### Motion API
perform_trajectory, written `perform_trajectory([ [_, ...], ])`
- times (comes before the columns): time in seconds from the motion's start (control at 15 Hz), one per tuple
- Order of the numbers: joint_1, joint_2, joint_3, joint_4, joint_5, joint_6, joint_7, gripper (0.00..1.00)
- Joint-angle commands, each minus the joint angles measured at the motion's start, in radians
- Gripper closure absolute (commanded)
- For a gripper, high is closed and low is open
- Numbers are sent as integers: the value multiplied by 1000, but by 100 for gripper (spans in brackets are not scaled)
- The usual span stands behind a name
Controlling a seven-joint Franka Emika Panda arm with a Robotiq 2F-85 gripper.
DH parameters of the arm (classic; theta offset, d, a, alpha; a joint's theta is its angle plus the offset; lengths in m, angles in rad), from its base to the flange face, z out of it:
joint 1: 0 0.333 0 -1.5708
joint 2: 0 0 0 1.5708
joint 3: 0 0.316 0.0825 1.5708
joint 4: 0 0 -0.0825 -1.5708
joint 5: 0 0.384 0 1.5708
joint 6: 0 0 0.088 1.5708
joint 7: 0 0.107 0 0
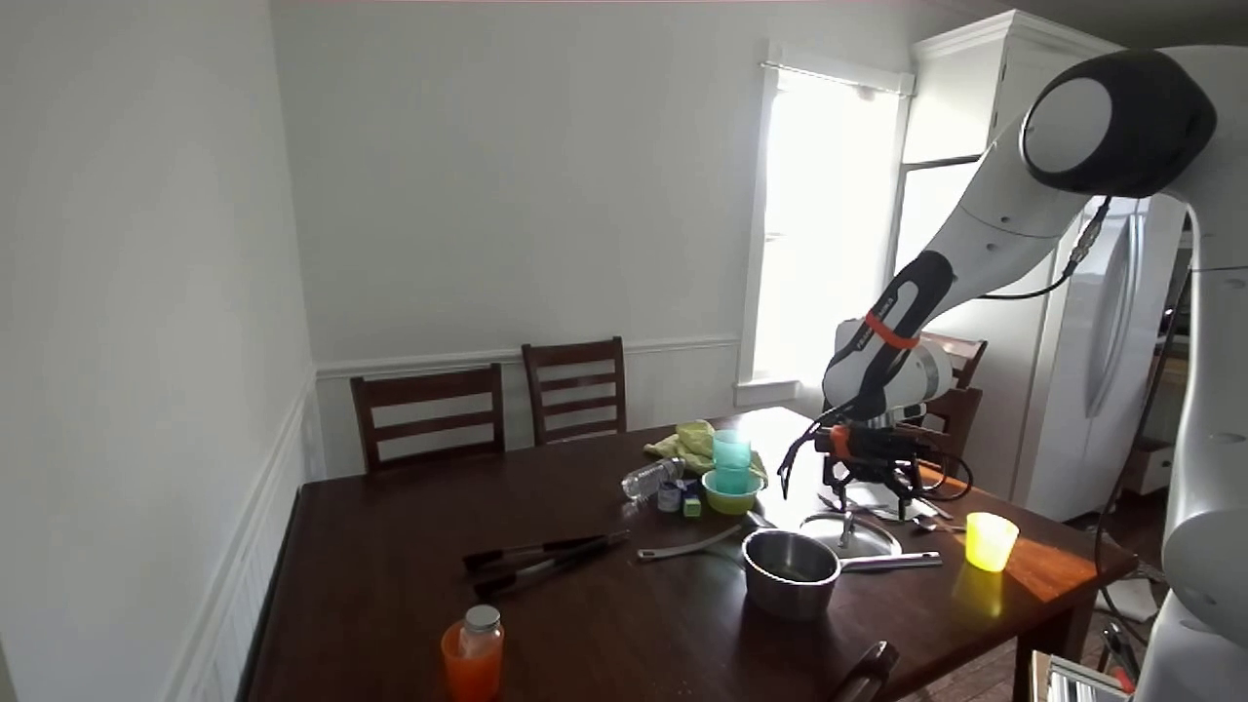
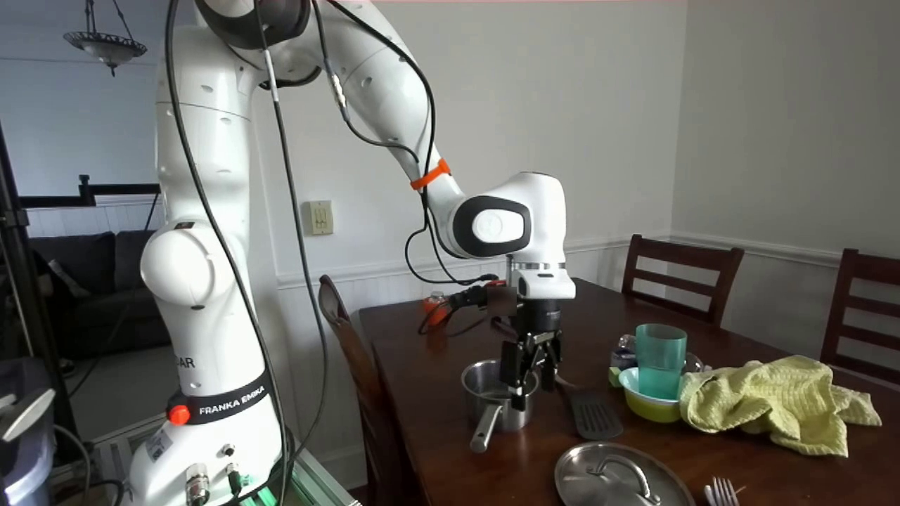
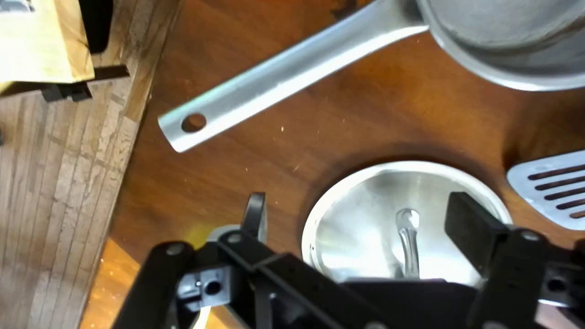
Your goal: Pick up the silver pot lid and put it on the silver pot
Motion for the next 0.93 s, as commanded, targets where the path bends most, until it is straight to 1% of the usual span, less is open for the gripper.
perform_trajectory([
  [0.0,-42,105,-20,72,64,116,-199,0],
  [0.13,-65,156,-8,102,152,161,-303,0],
  [0.27,-89,208,15,142,261,175,-410,0],
  [0.4,-100,267,27,201,339,159,-489,0],
  [0.6,-104,338,29,273,396,142,-539,0],
  [0.87,-133,405,57,349,465,114,-583,0],
])
